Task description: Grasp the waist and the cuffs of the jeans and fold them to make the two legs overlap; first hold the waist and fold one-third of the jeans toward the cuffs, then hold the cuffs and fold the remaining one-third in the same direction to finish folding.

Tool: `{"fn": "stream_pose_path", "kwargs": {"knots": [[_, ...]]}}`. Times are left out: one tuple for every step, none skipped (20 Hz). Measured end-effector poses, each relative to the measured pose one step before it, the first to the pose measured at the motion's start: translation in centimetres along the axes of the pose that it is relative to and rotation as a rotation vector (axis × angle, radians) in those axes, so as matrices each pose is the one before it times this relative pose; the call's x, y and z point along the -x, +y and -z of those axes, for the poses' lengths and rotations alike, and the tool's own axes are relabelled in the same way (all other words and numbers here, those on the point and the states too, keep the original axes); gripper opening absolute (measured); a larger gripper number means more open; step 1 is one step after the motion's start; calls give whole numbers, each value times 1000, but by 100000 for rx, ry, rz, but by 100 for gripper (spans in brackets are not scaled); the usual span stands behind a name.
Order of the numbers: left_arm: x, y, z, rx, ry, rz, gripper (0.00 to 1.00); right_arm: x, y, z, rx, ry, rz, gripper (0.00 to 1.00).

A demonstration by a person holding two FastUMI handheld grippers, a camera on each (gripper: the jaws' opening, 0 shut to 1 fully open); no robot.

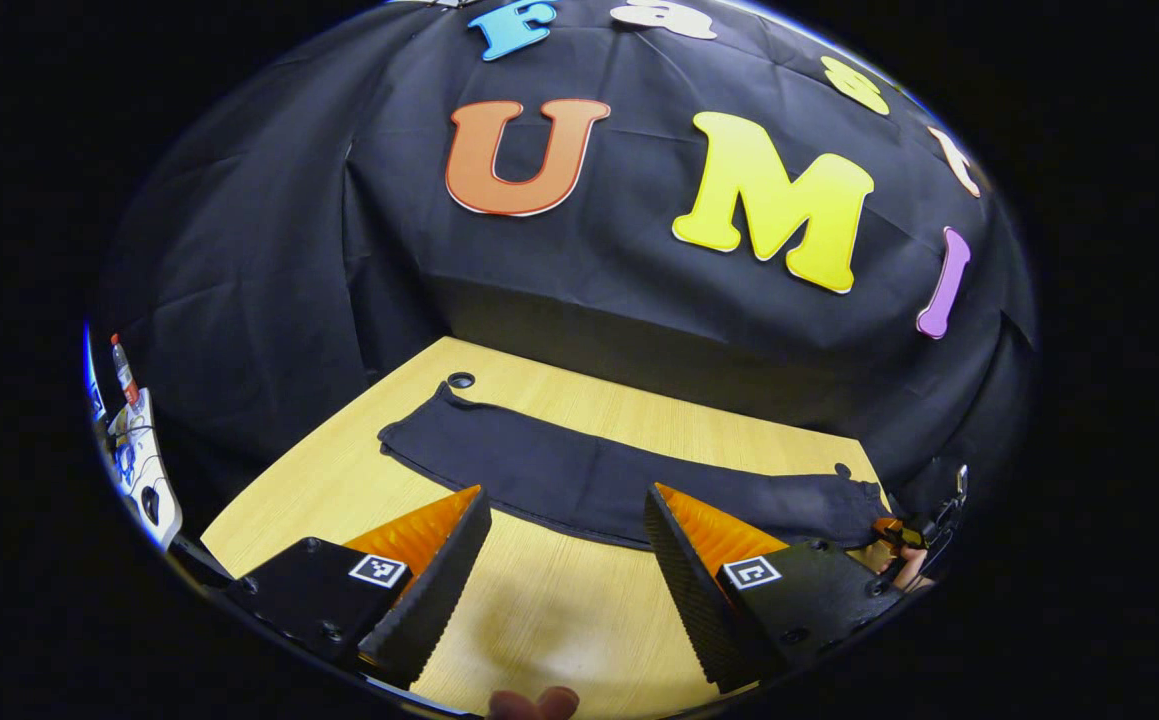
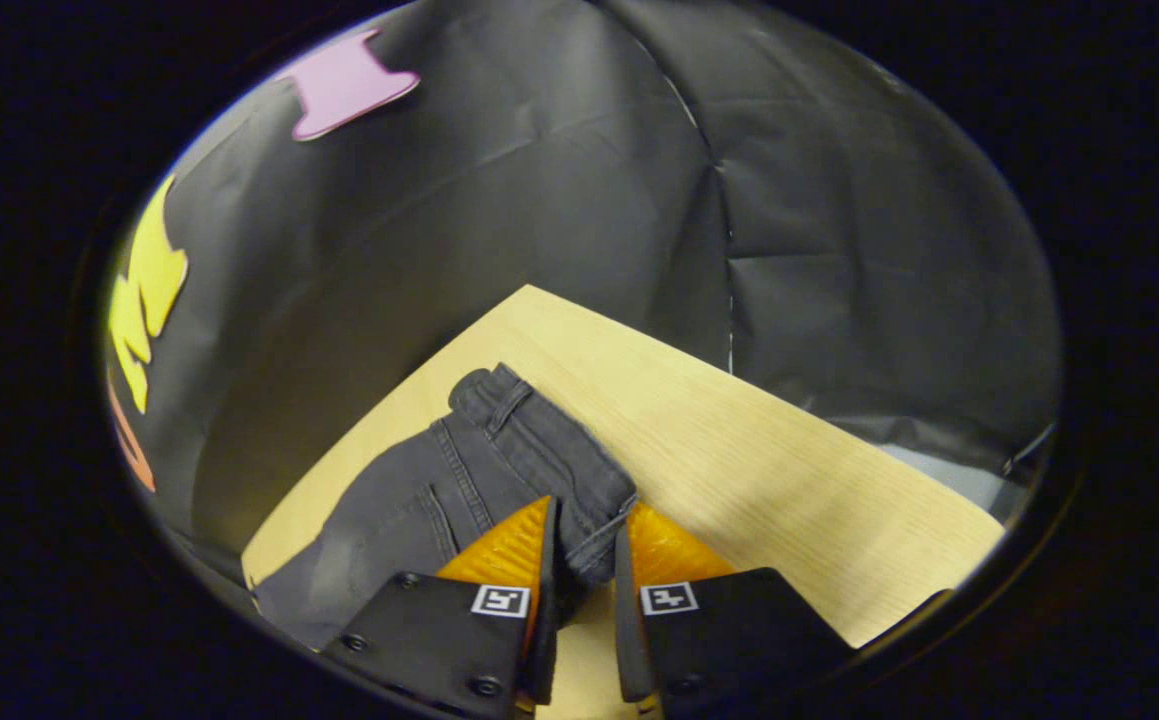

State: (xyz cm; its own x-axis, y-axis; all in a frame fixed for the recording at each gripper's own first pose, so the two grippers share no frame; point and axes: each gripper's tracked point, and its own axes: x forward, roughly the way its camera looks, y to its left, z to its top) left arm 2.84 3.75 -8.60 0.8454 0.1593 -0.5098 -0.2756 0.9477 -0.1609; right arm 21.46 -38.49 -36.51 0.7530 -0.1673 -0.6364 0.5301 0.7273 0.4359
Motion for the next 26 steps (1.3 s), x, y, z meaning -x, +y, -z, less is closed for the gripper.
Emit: {"fn": "stream_pose_path", "kwargs": {"knots": [[20,224,-52,500,-302,-230,99,35,136,-133,1585,1011,611,14],[70,319,-160,180,-625,-468,99,703,-249,-606,2386,-1287,650,18],[46,512,-156,177,-563,-407,99,705,523,-253,2321,-156,-59,8],[60,439,28,500,-326,-536,99,682,539,-557,2408,-1135,-567,13],[269,571,-59,1048,-298,-588,99,782,822,-769,2266,-1280,-991,9],[25,413,194,1471,-30,-363,99,997,797,-591,3261,-1385,-812,8],[-19,627,171,1604,256,-598,99,1084,909,-750,4079,-1963,-812,8],[214,671,118,1338,61,-610,99,1243,1567,-733,4289,-2183,-1020,8],[189,769,-162,1107,-863,-621,99,1157,1651,-1214,3805,-2478,-1712,8],[-27,635,-250,1039,-943,-817,99,1084,1438,-1130,2657,-2182,-1821,12],[121,938,133,1643,-443,-749,99,1275,1969,-1349,3387,-2525,-2539,12],[111,807,51,2160,-500,-501,99,1001,2215,-1211,3769,-2358,-2448,8],[72,819,34,2151,-667,-605,99,955,2430,-1139,4387,-2324,-2834,8],[155,782,-17,1697,-681,-715,99,700,2731,-1143,4535,-2346,-3122,4],[80,851,-223,1053,-868,-677,99,796,2855,-920,4623,-1970,-3786,8],[110,929,-85,450,-797,-863,99,988,2768,-309,3308,-920,-3671,5],[64,905,-184,306,-967,-1072,99,363,3024,-227,1561,36,-4130,8],[253,834,-396,263,-1245,-746,99,165,3024,-25,864,147,-3885,8],[215,1093,-274,232,-1543,-1057,99,-472,3022,-58,1914,57,-3325,8],[125,934,-192,323,-821,-943,99,-427,3080,277,1789,-252,-3167,8],[266,928,-149,726,-503,-1105,99,-126,2903,543,835,804,-3502,8],[362,1002,-95,751,-176,-1078,99,-534,2794,718,203,1198,-3509,8],[344,1069,-76,969,-104,-1275,99,-715,2249,1193,460,1642,-3005,8],[366,1062,-6,933,103,-1047,99,-937,2299,1132,-450,1309,-2415,12],[325,1123,113,811,460,-495,99,-1169,2365,1367,-660,1910,-2431,8],[348,1084,-131,205,221,-1069,99,-1255,2224,1633,86,2629,-2345,8]]}}
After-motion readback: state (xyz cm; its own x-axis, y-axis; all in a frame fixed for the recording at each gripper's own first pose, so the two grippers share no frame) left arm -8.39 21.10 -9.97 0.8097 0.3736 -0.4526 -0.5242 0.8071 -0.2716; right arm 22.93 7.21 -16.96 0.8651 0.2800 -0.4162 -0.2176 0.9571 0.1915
